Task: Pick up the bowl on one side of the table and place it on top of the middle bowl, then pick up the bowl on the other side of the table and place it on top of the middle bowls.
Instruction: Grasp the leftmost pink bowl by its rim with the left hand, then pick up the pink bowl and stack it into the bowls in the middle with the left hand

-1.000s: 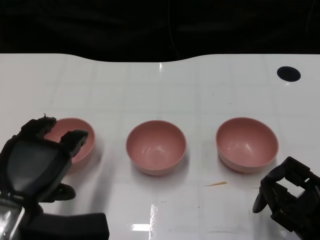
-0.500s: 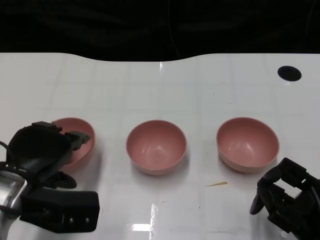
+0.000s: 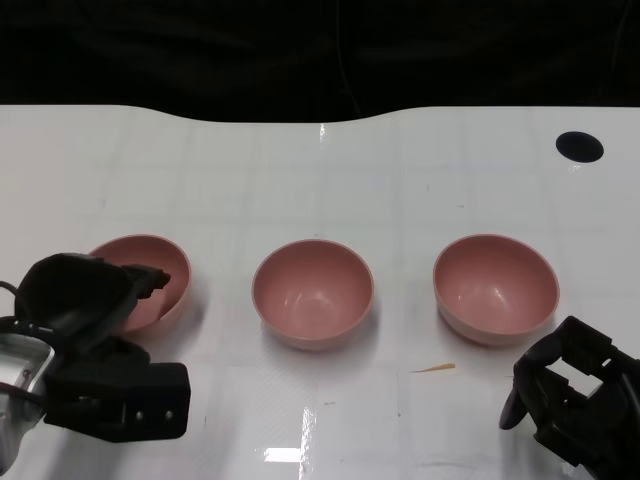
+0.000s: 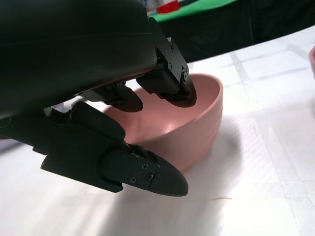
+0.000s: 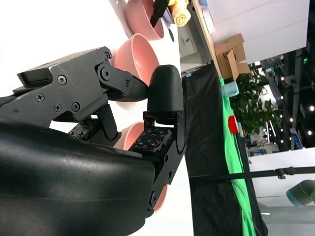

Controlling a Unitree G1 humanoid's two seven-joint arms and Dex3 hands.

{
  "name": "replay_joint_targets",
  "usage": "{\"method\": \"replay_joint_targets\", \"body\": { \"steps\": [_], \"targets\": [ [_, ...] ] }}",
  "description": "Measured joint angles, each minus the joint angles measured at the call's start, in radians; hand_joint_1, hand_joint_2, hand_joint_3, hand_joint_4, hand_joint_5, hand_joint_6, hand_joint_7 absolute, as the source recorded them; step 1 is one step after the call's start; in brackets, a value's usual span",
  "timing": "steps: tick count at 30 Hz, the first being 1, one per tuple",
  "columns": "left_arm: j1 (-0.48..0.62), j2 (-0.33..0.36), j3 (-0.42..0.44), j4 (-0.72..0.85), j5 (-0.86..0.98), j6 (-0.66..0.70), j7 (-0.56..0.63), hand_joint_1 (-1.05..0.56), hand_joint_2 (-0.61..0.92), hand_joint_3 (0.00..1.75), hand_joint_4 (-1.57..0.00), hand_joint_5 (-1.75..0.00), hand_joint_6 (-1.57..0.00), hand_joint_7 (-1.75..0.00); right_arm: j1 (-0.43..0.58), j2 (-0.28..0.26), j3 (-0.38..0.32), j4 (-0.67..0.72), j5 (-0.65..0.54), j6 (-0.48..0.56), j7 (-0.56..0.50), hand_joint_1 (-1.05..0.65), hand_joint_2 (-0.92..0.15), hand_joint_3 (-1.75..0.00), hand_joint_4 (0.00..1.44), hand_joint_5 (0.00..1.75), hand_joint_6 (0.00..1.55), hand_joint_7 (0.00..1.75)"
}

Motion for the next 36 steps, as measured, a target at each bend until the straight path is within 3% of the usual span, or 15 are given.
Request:
{"method": "replay_joint_targets", "body": {
  "steps": [7, 12, 14, 17, 22, 25, 26, 27, 29, 30, 31, 33, 36],
  "targets": [
    [-0.089, -0.043, -0.048, 0.186, -0.036, 0.000, 0.041, -0.68, 0.92, 0.28, -0.58, -0.01, -0.63, -0.01, 0.002, 0.000, 0.000, -0.005, 0.000, 0.002, -0.003, -0.10, -0.70, -0.78, 0.90, 1.59, 0.80, 1.28],
    [-0.139, -0.069, -0.077, 0.298, -0.066, -0.026, 0.097, -0.55, 0.92, 0.29, -0.76, -0.07, -0.75, -0.05, 0.002, 0.000, 0.000, -0.005, 0.002, 0.002, 0.000, -0.10, -0.70, -0.78, 0.90, 1.59, 0.79, 1.29],
    [-0.157, -0.077, -0.083, 0.340, -0.077, -0.051, 0.137, -0.26, 0.92, 0.22, -0.99, -0.14, -0.92, -0.09, 0.002, 0.000, -0.001, -0.004, 0.002, 0.002, 0.001, -0.11, -0.70, -0.78, 0.90, 1.59, 0.79, 1.29],
    [-0.162, -0.094, -0.076, 0.399, -0.122, -0.114, 0.214, -0.15, 0.92, 0.17, -1.15, -0.18, -1.06, -0.11, 0.002, 0.000, -0.001, -0.004, 0.002, 0.002, 0.001, -0.11, -0.70, -0.78, 0.89, 1.60, 0.79, 1.29],
    [-0.162, -0.102, -0.068, 0.429, -0.175, -0.181, 0.238, -0.10, 0.92, 0.09, -1.20, -0.18, -1.08, -0.08, 0.002, 0.000, -0.001, -0.005, 0.003, 0.002, 0.000, -0.11, -0.70, -0.77, 0.89, 1.61, 0.80, 1.28],
    [-0.162, -0.086, -0.068, 0.403, -0.187, -0.239, 0.226, -0.09, 0.92, 0.12, -1.17, -0.14, -1.04, -0.04, 0.002, 0.000, -0.001, -0.005, 0.008, 0.002, 0.001, -0.11, -0.70, -0.78, 0.89, 1.61, 0.80, 1.28],
    [-0.162, -0.075, -0.068, 0.386, -0.192, -0.264, 0.218, -0.09, 0.92, 0.16, -1.22, -0.18, -1.10, -0.07, 0.002, 0.000, -0.001, -0.005, 0.010, 0.002, 0.001, -0.10, -0.70, -0.78, 0.89, 1.61, 0.80, 1.28],
    [-0.163, -0.064, -0.068, 0.370, -0.199, -0.288, 0.205, -0.10, 0.92, 0.18, -1.24, -0.24, -1.14, -0.10, 0.002, 0.000, -0.001, -0.005, 0.012, 0.002, 0.001, -0.10, -0.70, -0.78, 0.89, 1.60, 0.80, 1.28],
    [-0.163, -0.040, -0.068, 0.335, -0.216, -0.323, 0.163, -0.10, 0.92, 0.20, -1.00, -0.84, -1.16, -0.30, 0.002, 0.000, -0.001, -0.005, 0.014, 0.002, 0.003, -0.10, -0.70, -0.78, 0.89, 1.60, 0.80, 1.28],
    [-0.163, -0.028, -0.067, 0.316, -0.223, -0.334, 0.139, -0.09, 0.92, 0.21, -0.92, -1.03, -1.09, -0.49, 0.002, 0.000, -0.001, -0.005, 0.015, 0.002, 0.003, -0.10, -0.71, -0.78, 0.89, 1.60, 0.80, 1.28],
    [-0.162, -0.017, -0.065, 0.294, -0.230, -0.342, 0.110, -0.07, 0.92, 0.20, -0.83, -1.23, -0.95, -0.82, 0.002, 0.000, -0.001, -0.005, 0.015, 0.002, 0.003, -0.10, -0.70, -0.77, 0.89, 1.60, 0.80, 1.27],
    [-0.160, 0.009, -0.056, 0.236, -0.250, -0.349, 0.045, -0.05, 0.92, 0.19, -0.73, -1.44, -0.79, -1.16, 0.002, 0.000, -0.001, -0.006, 0.014, 0.002, 0.003, -0.11, -0.70, -0.77, 0.88, 1.60, 0.80, 1.27],
    [-0.151, 0.041, -0.039, 0.149, -0.278, -0.353, -0.023, -0.04, 0.92, 0.18, -0.72, -1.45, -0.75, -1.23, 0.002, 0.000, -0.001, -0.006, 0.014, 0.002, 0.002, -0.10, -0.70, -0.76, 0.88, 1.60, 0.80, 1.27]
  ]
}}
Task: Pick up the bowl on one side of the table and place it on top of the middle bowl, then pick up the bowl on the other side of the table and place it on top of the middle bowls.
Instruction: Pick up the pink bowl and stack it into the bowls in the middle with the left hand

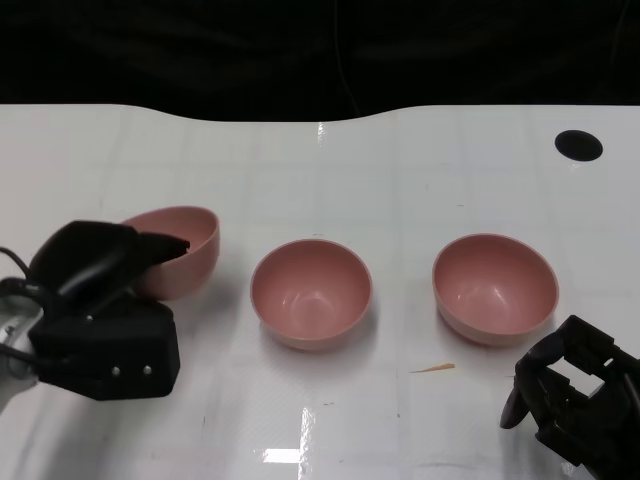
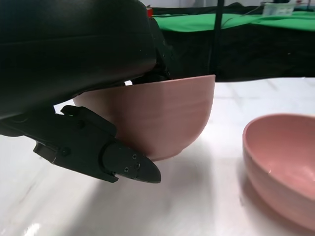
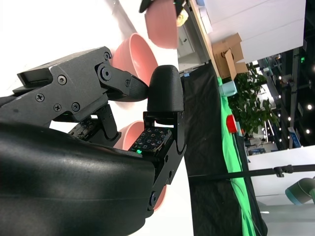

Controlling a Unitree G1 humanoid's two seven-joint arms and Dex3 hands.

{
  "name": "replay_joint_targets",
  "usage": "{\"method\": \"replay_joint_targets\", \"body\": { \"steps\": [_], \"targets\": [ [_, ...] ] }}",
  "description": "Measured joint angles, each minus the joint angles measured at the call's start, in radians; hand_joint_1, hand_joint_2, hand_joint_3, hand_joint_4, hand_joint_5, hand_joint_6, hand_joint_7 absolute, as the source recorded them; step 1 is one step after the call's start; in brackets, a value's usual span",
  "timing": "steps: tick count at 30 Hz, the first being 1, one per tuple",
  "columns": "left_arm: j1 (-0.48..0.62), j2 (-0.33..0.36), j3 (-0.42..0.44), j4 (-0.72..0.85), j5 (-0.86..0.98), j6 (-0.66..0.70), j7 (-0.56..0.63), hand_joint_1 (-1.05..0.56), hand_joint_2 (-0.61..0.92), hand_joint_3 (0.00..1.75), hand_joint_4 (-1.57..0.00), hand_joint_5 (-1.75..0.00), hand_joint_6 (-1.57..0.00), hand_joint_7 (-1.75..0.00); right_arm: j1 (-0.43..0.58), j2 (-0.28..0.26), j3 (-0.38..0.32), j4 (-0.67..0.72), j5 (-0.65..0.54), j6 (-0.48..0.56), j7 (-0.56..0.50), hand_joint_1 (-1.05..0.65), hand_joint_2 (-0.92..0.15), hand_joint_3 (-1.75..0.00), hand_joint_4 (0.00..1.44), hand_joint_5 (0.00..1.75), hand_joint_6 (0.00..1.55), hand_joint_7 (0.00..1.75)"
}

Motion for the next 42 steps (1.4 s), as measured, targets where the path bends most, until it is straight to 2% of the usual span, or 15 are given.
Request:
{"method": "replay_joint_targets", "body": {
  "steps": [7, 9, 11, 13, 16, 19, 21, 24, 25, 28, 34, 36, 38, 40, 42],
  "targets": [
    [0.083, 0.059, 0.036, -0.242, -0.028, 0.027, -0.129, -0.03, 0.92, 0.15, -0.82, -1.18, -0.85, -0.97, -0.001, 0.000, -0.003, 0.003, 0.000, -0.006, 0.001, -0.11, -0.70, -0.75, 0.88, 1.62, 0.80, 1.28],
    [0.091, 0.071, 0.037, -0.293, -0.010, 0.034, -0.139, -0.12, 0.92, 0.14, -0.99, -0.78, -0.99, -0.52, -0.001, 0.000, -0.003, 0.003, 0.000, -0.006, 0.002, -0.11, -0.70, -0.75, 0.87, 1.62, 0.80, 1.28],
    [0.086, 0.091, 0.031, -0.349, 0.039, 0.028, -0.139, -0.16, 0.92, 0.13, -1.07, -0.62, -1.06, -0.33, -0.003, 0.000, -0.003, 0.009, 0.000, -0.008, 0.004, -0.12, -0.70, -0.75, 0.87, 1.62, 0.80, 1.27],
    [0.072, 0.097, 0.023, -0.385, 0.078, 0.026, -0.139, -0.17, 0.92, 0.10, -0.90, -1.06, -1.01, -0.59, -0.003, 0.000, -0.003, 0.014, -0.001, -0.013, 0.007, -0.12, -0.70, -0.74, 0.86, 1.63, 0.80, 1.27],
    [0.053, 0.096, 0.015, -0.423, 0.113, 0.033, -0.160, -0.18, 0.92, 0.10, -0.78, -1.36, -0.81, -1.03, -0.005, 0.000, -0.004, 0.018, -0.001, -0.016, 0.007, -0.12, -0.70, -0.74, 0.85, 1.64, 0.80, 1.27],
    [0.027, 0.083, -0.001, -0.438, 0.140, 0.045, -0.187, -0.20, 0.92, 0.11, -0.79, -1.37, -0.82, -1.03, -0.006, 0.000, -0.004, 0.018, -0.001, -0.016, 0.007, -0.11, -0.71, -0.74, 0.86, 1.64, 0.80, 1.27],
    [0.011, 0.072, -0.010, -0.435, 0.148, 0.038, -0.186, -0.20, 0.92, 0.11, -0.75, -1.50, -0.76, -1.19, -0.007, 0.000, -0.004, 0.018, -0.001, -0.016, 0.006, -0.10, -0.70, -0.75, 0.87, 1.64, 0.80, 1.28],
    [-0.020, 0.040, -0.025, -0.401, 0.150, 0.006, -0.180, -0.22, 0.92, 0.17, -0.83, -1.25, -0.80, -1.01, -0.008, 0.000, -0.003, 0.019, -0.002, -0.016, 0.004, -0.10, -0.70, -0.75, 0.86, 1.64, 0.80, 1.27],
    [-0.028, 0.030, -0.032, -0.390, 0.150, -0.002, -0.180, -0.23, 0.92, 0.19, -0.87, -1.14, -0.85, -0.85, -0.008, 0.000, -0.003, 0.019, -0.003, -0.016, 0.003, -0.11, -0.69, -0.75, 0.87, 1.63, 0.81, 1.26],
    [-0.049, 0.007, -0.053, -0.367, 0.159, -0.008, -0.180, -0.27, 0.92, 0.23, -0.93, -1.01, -0.96, -0.62, -0.008, 0.000, -0.003, 0.019, -0.003, -0.016, -0.003, -0.10, -0.69, -0.76, 0.88, 1.62, 0.82, 1.24],
    [-0.091, -0.032, -0.077, -0.330, 0.191, -0.015, -0.162, -0.30, 0.92, 0.27, -0.80, -1.40, -0.69, -1.29, -0.012, 0.000, -0.002, 0.030, -0.003, -0.024, -0.001, -0.10, -0.69, -0.76, 0.88, 1.61, 0.83, 1.23],
    [-0.098, -0.043, -0.083, -0.321, 0.192, -0.016, -0.158, -0.31, 0.92, 0.29, -0.89, -1.11, -0.80, -0.96, -0.014, 0.001, -0.001, 0.031, -0.003, -0.025, 0.000, -0.11, -0.69, -0.75, 0.89, 1.59, 0.83, 1.23],
    [-0.099, -0.054, -0.092, -0.310, 0.194, -0.015, -0.158, -0.30, 0.92, 0.27, -1.07, -0.59, -0.98, -0.49, -0.016, 0.002, -0.001, 0.032, -0.003, -0.027, 0.000, -0.11, -0.70, -0.74, 0.90, 1.57, 0.83, 1.22],
    [-0.100, -0.062, -0.100, -0.304, 0.196, -0.013, -0.158, -0.28, 0.92, 0.21, -1.19, -0.33, -1.07, -0.23, -0.016, 0.003, 0.000, 0.032, -0.003, -0.028, 0.000, -0.11, -0.69, -0.73, 0.91, 1.57, 0.84, 1.22],
    [-0.101, -0.071, -0.102, -0.300, 0.198, -0.010, -0.158, -0.27, 0.92, 0.18, -1.24, -0.27, -1.12, -0.15, -0.016, 0.003, 0.001, 0.032, -0.004, -0.028, -0.002, -0.11, -0.69, -0.73, 0.91, 1.56, 0.84, 1.22]
  ]
}}
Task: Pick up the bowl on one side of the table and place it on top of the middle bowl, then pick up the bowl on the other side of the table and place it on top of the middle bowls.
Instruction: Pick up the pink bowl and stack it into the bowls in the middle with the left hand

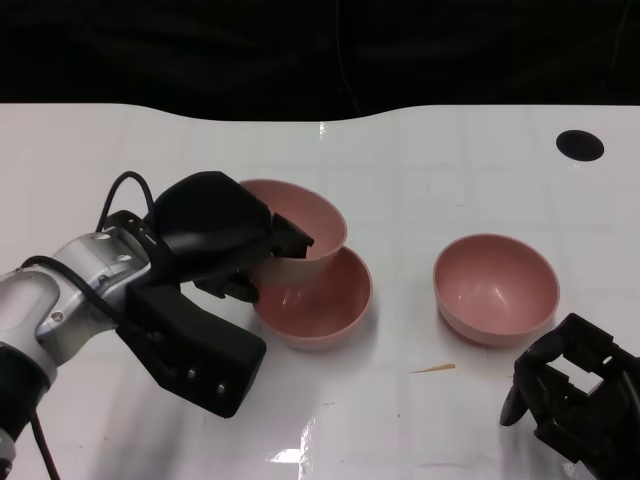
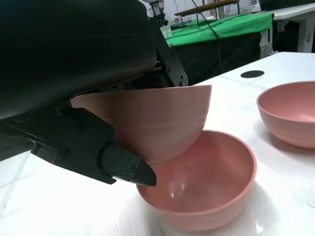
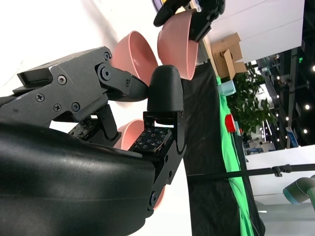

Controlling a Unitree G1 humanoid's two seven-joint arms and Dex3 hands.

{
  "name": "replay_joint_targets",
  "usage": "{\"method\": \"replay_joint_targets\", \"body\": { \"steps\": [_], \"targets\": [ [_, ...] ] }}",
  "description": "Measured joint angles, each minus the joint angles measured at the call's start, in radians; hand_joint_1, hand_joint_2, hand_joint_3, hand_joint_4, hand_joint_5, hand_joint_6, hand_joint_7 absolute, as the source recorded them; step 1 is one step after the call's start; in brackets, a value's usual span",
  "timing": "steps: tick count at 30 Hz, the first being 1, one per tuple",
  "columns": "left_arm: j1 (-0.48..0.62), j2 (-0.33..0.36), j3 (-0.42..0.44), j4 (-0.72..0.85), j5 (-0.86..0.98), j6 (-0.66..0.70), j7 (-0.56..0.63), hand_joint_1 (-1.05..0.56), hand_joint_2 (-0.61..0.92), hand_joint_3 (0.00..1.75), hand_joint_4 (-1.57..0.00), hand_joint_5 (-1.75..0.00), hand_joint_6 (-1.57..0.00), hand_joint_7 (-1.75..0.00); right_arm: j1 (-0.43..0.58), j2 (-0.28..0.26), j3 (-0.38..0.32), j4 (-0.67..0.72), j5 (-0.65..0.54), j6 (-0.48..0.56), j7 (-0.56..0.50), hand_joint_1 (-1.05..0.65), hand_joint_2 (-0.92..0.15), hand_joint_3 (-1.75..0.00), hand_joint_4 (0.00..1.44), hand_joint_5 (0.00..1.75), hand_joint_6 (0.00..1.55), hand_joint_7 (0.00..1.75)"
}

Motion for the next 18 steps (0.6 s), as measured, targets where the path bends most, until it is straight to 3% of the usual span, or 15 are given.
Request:
{"method": "replay_joint_targets", "body": {
  "steps": [1, 2, 3, 4, 6, 8, 13, 16, 18],
  "targets": [
    [-0.002, -0.004, -0.002, 0.002, 0.005, 0.001, 0.004, -0.26, 0.92, 0.15, -1.12, -0.70, -1.11, -0.38, 0.000, 0.000, 0.001, 0.000, -0.002, 0.000, -0.002, -0.12, -0.69, -0.73, 0.91, 1.56, 0.84, 1.22],
    [-0.003, -0.006, -0.005, 0.005, 0.012, -0.001, 0.014, -0.26, 0.92, 0.15, -0.97, -1.06, -0.96, -0.76, 0.000, 0.001, 0.002, -0.001, -0.005, 0.000, -0.005, -0.12, -0.69, -0.72, 0.91, 1.56, 0.84, 1.22],
    [-0.004, -0.009, -0.008, 0.008, 0.016, -0.005, 0.025, -0.26, 0.92, 0.14, -0.90, -1.25, -0.85, -1.01, 0.000, 0.003, 0.003, -0.001, -0.008, 0.000, -0.008, -0.12, -0.69, -0.72, 0.91, 1.56, 0.84, 1.22],
    [-0.004, -0.012, -0.009, 0.010, 0.017, -0.009, 0.032, -0.29, 0.92, 0.21, -0.86, -1.28, -0.80, -1.12, 0.000, 0.004, 0.003, -0.001, -0.009, 0.000, -0.009, -0.11, -0.70, -0.72, 0.91, 1.56, 0.84, 1.22],
    [-0.005, -0.016, -0.018, 0.013, 0.017, -0.013, 0.031, -0.33, 0.92, 0.32, -0.87, -1.19, -0.76, -1.14, 0.000, 0.006, 0.003, -0.001, -0.010, 0.000, -0.009, -0.11, -0.70, -0.72, 0.91, 1.56, 0.84, 1.22],
    [-0.006, -0.020, -0.025, 0.019, 0.015, -0.021, 0.030, -0.33, 0.92, 0.35, -0.93, -1.02, -0.83, -0.93, 0.000, 0.009, 0.003, -0.001, -0.010, 0.000, -0.009, -0.11, -0.70, -0.72, 0.91, 1.56, 0.84, 1.21],
    [-0.007, -0.029, -0.029, 0.033, 0.015, -0.033, 0.031, -0.27, 0.92, 0.22, -0.89, -1.13, -0.82, -0.97, 0.000, 0.013, 0.004, -0.001, -0.010, 0.000, -0.009, -0.11, -0.71, -0.71, 0.91, 1.56, 0.85, 1.21],
    [-0.007, -0.040, -0.034, 0.033, 0.015, -0.031, 0.029, -0.25, 0.92, 0.17, -0.83, -1.28, -0.83, -0.94, 0.001, 0.014, 0.005, -0.001, -0.013, 0.000, -0.009, -0.12, -0.71, -0.70, 0.91, 1.56, 0.85, 1.20],
    [-0.007, -0.047, -0.038, 0.033, 0.015, -0.026, 0.028, -0.25, 0.92, 0.17, -0.81, -1.35, -0.90, -0.71, 0.001, 0.015, 0.006, -0.001, -0.013, 0.000, -0.008, -0.12, -0.71, -0.70, 0.90, 1.56, 0.85, 1.19]
  ]
}}
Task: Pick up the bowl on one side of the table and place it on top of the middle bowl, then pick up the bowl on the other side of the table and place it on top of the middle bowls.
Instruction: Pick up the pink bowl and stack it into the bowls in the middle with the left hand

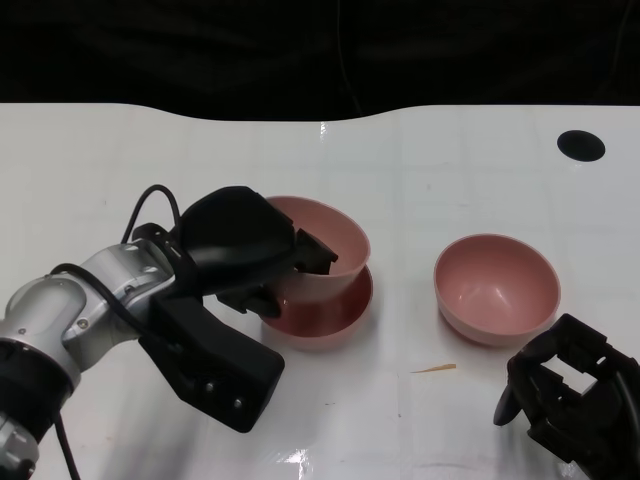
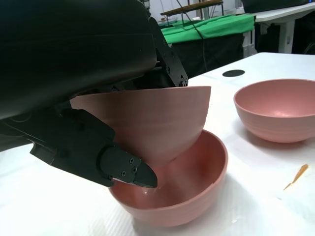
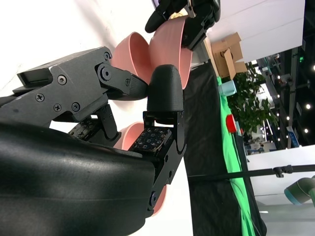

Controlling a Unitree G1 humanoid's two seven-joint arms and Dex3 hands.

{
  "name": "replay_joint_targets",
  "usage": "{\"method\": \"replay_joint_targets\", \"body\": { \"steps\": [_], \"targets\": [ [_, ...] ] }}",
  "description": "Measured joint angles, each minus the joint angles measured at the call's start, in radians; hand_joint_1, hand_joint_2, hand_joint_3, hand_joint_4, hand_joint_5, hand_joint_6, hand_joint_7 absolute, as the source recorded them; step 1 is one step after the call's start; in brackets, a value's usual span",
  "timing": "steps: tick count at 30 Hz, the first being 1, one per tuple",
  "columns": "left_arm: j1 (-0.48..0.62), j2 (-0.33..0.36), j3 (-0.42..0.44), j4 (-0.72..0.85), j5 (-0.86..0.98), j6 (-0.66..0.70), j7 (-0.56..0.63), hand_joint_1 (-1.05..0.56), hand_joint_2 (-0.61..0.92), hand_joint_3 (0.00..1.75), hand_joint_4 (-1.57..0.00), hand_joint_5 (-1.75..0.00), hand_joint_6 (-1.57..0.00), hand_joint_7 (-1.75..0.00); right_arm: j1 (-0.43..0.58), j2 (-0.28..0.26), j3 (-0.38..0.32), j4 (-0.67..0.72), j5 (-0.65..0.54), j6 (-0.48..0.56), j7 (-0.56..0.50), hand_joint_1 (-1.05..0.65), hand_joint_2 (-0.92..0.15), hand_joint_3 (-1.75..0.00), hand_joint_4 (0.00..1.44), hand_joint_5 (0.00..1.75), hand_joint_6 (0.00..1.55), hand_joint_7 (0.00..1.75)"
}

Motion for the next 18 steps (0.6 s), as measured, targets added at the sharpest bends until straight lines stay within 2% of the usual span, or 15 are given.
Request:
{"method": "replay_joint_targets", "body": {
  "steps": [2, 4, 7, 8, 10, 12, 13, 14, 15, 16, 18],
  "targets": [
    [0.000, -0.006, -0.002, 0.000, 0.000, 0.005, 0.000, -0.26, 0.92, 0.21, -0.82, -1.36, -0.95, -0.66, 0.000, 0.000, 0.000, 0.000, 0.000, 0.000, 0.000, -0.12, -0.72, -0.69, 0.90, 1.56, 0.85, 1.19],
    [0.000, -0.010, -0.005, 0.000, 0.000, 0.006, 0.000, -0.27, 0.92, 0.25, -0.84, -1.28, -0.95, -0.63, 0.002, 0.001, 0.001, -0.001, 0.000, 0.000, 0.000, -0.12, -0.72, -0.68, 0.90, 1.56, 0.86, 1.20],
    [0.000, -0.013, -0.006, 0.004, -0.001, 0.005, 0.000, -0.24, 0.92, 0.22, -0.85, -1.24, -0.96, -0.62, 0.007, 0.003, 0.005, -0.004, -0.001, 0.000, -0.001, -0.12, -0.72, -0.67, 0.91, 1.56, 0.86, 1.20],
    [0.000, -0.013, -0.006, 0.004, -0.001, 0.006, 0.000, -0.23, 0.92, 0.21, -0.87, -1.19, -0.96, -0.56, 0.009, 0.003, 0.007, -0.005, -0.002, 0.000, -0.002, -0.12, -0.72, -0.67, 0.91, 1.56, 0.86, 1.20],
    [0.000, -0.013, -0.006, 0.006, -0.001, 0.006, 0.000, -0.23, 0.92, 0.21, -0.84, -1.26, -0.97, -0.58, 0.011, 0.006, 0.010, -0.005, -0.002, -0.001, -0.002, -0.12, -0.73, -0.67, 0.90, 1.56, 0.85, 1.20],
    [0.000, -0.013, -0.006, 0.014, -0.002, 0.005, 0.000, -0.24, 0.92, 0.20, -0.75, -1.52, -0.78, -1.07, 0.013, 0.008, 0.011, -0.005, -0.002, -0.002, -0.002, -0.12, -0.73, -0.67, 0.91, 1.56, 0.85, 1.20],
    [-0.001, -0.013, -0.006, 0.024, -0.002, 0.004, 0.000, -0.24, 0.92, 0.20, -0.73, -1.57, -0.74, -1.15, 0.014, 0.008, 0.012, -0.005, -0.002, -0.006, -0.001, -0.13, -0.73, -0.67, 0.91, 1.56, 0.85, 1.20],
    [-0.002, -0.013, -0.007, 0.037, -0.002, 0.002, 0.000, -0.24, 0.92, 0.21, -0.73, -1.56, -0.74, -1.14, 0.016, 0.008, 0.012, -0.006, -0.002, -0.008, -0.001, -0.13, -0.73, -0.67, 0.91, 1.56, 0.85, 1.21],
    [-0.002, -0.013, -0.007, 0.048, -0.002, -0.001, 0.000, -0.24, 0.92, 0.21, -0.76, -1.48, -0.79, -1.00, 0.017, 0.009, 0.012, -0.009, -0.003, -0.008, -0.002, -0.13, -0.72, -0.67, 0.91, 1.56, 0.85, 1.21],
    [-0.003, -0.013, -0.007, 0.058, -0.002, -0.005, 0.001, -0.25, 0.92, 0.22, -0.77, -1.45, -0.81, -0.95, 0.020, 0.009, 0.013, -0.014, -0.004, -0.008, -0.004, -0.13, -0.72, -0.67, 0.91, 1.55, 0.86, 1.21],
    [-0.004, -0.013, -0.008, 0.074, -0.002, -0.008, 0.002, -0.25, 0.92, 0.22, -0.78, -1.43, -0.83, -0.91, 0.022, 0.009, 0.016, -0.027, -0.004, -0.007, -0.011, -0.13, -0.72, -0.67, 0.91, 1.55, 0.86, 1.21]
  ]
}}
